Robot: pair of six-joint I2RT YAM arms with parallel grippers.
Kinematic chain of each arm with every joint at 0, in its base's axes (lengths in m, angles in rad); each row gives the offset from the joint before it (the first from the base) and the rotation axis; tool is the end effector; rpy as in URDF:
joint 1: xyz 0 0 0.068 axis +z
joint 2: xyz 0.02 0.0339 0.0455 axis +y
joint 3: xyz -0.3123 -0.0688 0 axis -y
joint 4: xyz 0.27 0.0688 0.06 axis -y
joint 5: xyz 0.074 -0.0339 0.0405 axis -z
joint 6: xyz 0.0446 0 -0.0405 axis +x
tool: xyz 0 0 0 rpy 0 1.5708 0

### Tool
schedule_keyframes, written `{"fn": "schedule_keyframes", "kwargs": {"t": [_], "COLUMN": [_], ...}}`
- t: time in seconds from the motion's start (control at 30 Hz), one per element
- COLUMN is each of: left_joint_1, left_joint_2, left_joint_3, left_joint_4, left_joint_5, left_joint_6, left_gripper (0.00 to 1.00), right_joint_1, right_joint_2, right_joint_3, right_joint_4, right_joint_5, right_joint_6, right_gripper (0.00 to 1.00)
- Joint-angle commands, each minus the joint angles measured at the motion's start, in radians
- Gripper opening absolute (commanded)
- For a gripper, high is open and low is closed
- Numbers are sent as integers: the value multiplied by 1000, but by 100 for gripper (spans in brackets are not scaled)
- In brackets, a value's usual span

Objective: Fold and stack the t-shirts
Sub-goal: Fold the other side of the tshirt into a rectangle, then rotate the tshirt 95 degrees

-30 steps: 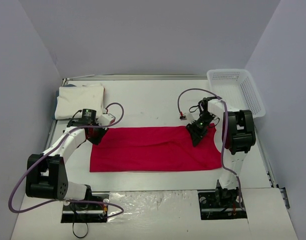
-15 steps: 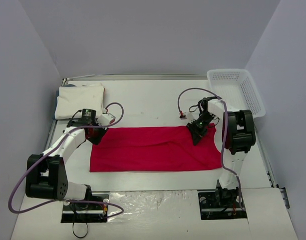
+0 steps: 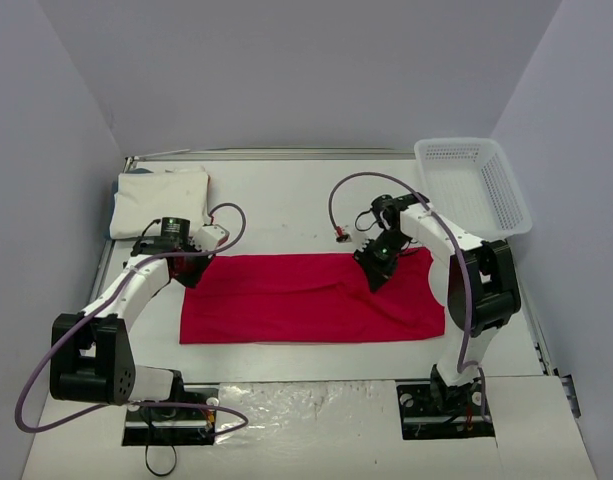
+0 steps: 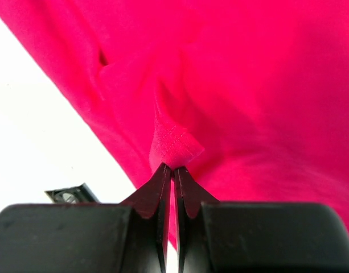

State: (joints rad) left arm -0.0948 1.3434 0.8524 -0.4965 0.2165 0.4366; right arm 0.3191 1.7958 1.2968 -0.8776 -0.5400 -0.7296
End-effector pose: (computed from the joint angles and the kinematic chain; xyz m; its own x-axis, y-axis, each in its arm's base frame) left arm 0.2786 -0.0361 0.2452 -0.6641 0.4780 -0.5749 0.5419 0.8375 0.0704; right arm 0.3509 0.1401 0.2313 -0.4524 -0.7516 -0.4801 -0.8918 0.3787 0.2474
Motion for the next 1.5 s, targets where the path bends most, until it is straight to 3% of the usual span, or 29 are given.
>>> {"fn": "schedule_keyframes", "kwargs": {"t": [0.0,0.63,0.73,0.77,0.87,1.07,1.2,1.3,1.37,1.47], "left_joint_1": [7,7,7,7,7,7,7,6,4,-6], "left_joint_2": [-33,-33,-36,-35,-32,-30,-30,-27,-18,13], "left_joint_3": [-7,-7,-9,-9,-7,-6,-6,-6,-1,36], "left_joint_4": [7,6,7,7,6,6,6,10,13,-13], "left_joint_5": [1,0,-3,-2,-2,-3,4,20,40,53], "left_joint_6": [-9,-4,-2,-2,-4,-4,1,11,25,40], "left_gripper": [16,16,16,16,16,16,16,11,3,2], "right_joint_1": [14,120,146,152,166,175,155,137,118,92], "right_joint_2": [-32,17,42,53,69,53,13,-1,-4,-18], "right_joint_3": [-37,-68,-64,-62,-62,-59,-62,-76,-83,-97], "right_joint_4": [-83,-129,-126,-123,-126,-132,-123,-95,-80,-58], "right_joint_5": [-6,-57,-64,-74,-81,-95,-55,3,26,77], "right_joint_6": [9,-13,-13,-14,-17,-24,-11,28,47,64], "right_gripper": [0,0,6,14,23,26,25,16,2,0]}}
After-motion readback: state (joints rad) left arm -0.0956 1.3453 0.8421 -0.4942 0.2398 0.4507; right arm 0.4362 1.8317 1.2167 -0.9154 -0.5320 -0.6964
